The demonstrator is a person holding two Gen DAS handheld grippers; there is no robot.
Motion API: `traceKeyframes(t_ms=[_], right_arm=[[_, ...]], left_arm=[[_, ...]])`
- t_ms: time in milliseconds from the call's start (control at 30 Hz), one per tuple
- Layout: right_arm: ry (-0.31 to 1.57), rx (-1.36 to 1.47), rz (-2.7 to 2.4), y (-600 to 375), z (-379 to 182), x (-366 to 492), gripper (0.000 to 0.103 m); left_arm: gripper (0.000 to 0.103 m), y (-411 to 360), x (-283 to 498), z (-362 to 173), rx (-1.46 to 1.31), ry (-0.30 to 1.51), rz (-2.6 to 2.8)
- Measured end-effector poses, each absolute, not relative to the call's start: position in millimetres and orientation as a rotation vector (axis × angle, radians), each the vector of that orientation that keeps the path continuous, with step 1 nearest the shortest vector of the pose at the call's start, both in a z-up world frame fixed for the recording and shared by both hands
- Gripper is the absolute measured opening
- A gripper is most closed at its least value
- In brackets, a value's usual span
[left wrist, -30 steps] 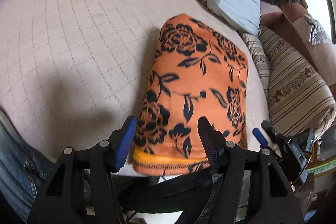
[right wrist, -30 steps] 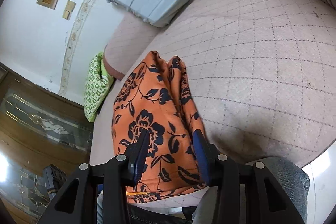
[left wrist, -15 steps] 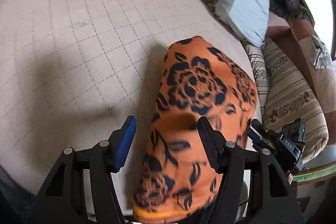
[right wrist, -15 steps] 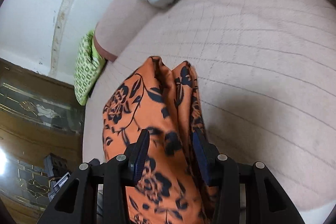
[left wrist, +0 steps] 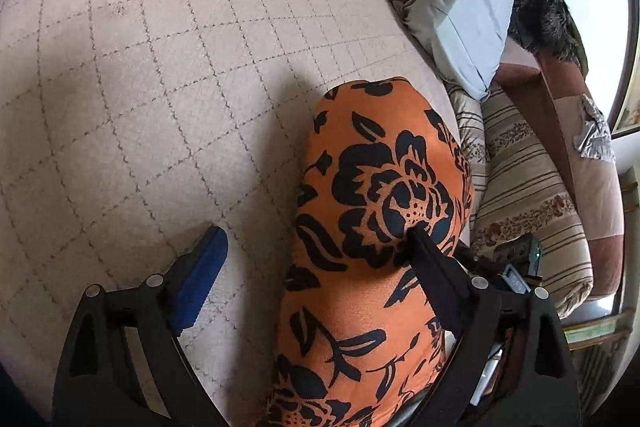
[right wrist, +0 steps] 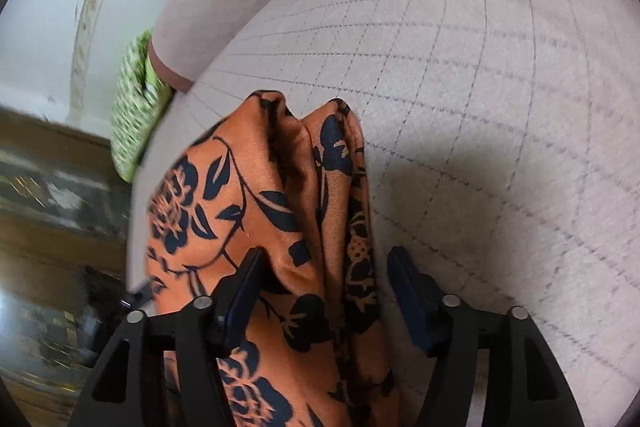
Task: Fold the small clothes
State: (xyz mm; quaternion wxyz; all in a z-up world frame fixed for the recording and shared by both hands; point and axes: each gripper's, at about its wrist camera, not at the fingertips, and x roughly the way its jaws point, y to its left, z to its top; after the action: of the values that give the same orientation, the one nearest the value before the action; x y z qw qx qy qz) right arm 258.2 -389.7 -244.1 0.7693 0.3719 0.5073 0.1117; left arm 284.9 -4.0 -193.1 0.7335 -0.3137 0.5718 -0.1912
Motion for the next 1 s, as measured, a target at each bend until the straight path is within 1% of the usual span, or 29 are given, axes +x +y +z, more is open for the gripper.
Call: traceKeyframes(t_ms=[67, 133, 233, 300, 367, 400, 433, 500, 567, 700, 800, 900, 1000], right_arm=[[1.108, 0.856, 0.274, -390.2, -247.8, 255.3, 0.062], [1.111, 0.825, 0.300, -386.3, -250.0, 251.0, 0.062], [1.114, 0.830, 0.310, -385.6, -252.3, 245.0, 0.062], [1.122, 0.818, 0.306, -384.2, -253.5, 246.6, 0.057], [1.120, 0.834, 0.293, -384.0, -256.0, 248.9, 0.040], [1.122, 0.846, 0.316, -381.8, -257.4, 249.6, 0.036], [1.127, 0.847, 0.315, -377.0, -256.6, 252.1, 0.034], [1.131, 0.830, 0.318, -371.9, -247.8, 249.1, 0.028], [1.113, 0.819, 0.324, -364.7, -232.0, 244.7, 0.024], [1.062, 0.804, 0.394, -336.9, -192.9, 244.5, 0.023], [1.046, 0.779, 0.456, -304.1, -167.8, 267.5, 0.023], [1.048, 0.739, 0.481, -278.3, -156.1, 298.3, 0.023], [1.057, 0.706, 0.485, -261.5, -152.9, 327.3, 0.023]], left_arm=[[0.091, -6.5, 286.4, -193.4, -0.709, 1.291, -0.426], [0.091, -9.4, 288.8, -198.3, -0.750, 1.334, -0.458], [0.092, -13.4, 293.0, -201.3, -0.743, 1.346, -0.453], [0.087, -16.3, 296.1, -199.2, -0.733, 1.350, -0.442], [0.051, -20.4, 297.8, -196.7, -0.754, 1.357, -0.462], [0.048, -19.4, 296.7, -193.6, -0.768, 1.366, -0.467], [0.040, -18.4, 295.2, -187.4, -0.750, 1.362, -0.479], [0.039, -11.7, 287.7, -169.6, -0.735, 1.337, -0.508], [0.038, 2.9, 278.9, -149.6, -0.732, 1.301, -0.509], [0.038, 45.3, 276.7, -113.6, -0.775, 1.215, -0.492], [0.038, 67.7, 288.3, -98.7, -0.778, 1.173, -0.462], [0.038, 84.1, 309.3, -93.9, -0.784, 1.150, -0.433], [0.038, 92.1, 334.5, -101.6, -0.786, 1.153, -0.415]])
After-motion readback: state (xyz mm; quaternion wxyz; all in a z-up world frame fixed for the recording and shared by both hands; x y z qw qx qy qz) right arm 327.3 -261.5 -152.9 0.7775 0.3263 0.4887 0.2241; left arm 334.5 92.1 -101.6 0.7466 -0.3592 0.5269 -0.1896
